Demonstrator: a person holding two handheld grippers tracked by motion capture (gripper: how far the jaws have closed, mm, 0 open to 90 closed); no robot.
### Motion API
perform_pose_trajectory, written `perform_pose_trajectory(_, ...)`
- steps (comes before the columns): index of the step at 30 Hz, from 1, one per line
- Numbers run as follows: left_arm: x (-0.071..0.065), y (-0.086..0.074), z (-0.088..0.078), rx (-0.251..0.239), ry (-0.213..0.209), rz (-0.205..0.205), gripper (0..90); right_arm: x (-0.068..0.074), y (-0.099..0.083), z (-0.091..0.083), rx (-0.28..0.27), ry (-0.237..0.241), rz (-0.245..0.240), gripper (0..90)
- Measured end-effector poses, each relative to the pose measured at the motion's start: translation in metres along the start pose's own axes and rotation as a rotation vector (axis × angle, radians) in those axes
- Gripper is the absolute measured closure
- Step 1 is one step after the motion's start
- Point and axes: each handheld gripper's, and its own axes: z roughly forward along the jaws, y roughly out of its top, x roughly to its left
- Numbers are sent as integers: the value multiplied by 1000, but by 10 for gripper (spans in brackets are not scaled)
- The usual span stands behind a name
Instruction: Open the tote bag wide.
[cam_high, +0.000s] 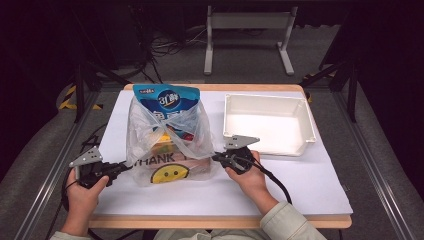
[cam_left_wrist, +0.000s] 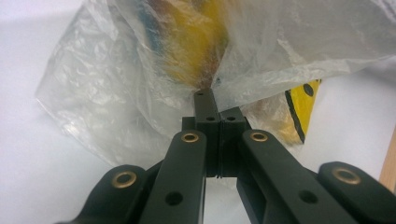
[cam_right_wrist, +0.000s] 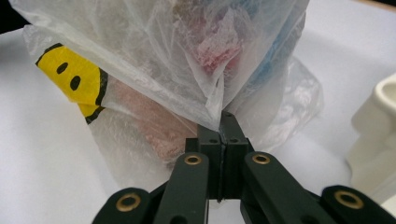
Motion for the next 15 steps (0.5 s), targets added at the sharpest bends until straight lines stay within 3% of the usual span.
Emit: perform_pose_trajectory(15,-7,-6,11,118,-57,26,900,0,-11,-6,47,30,4,897)
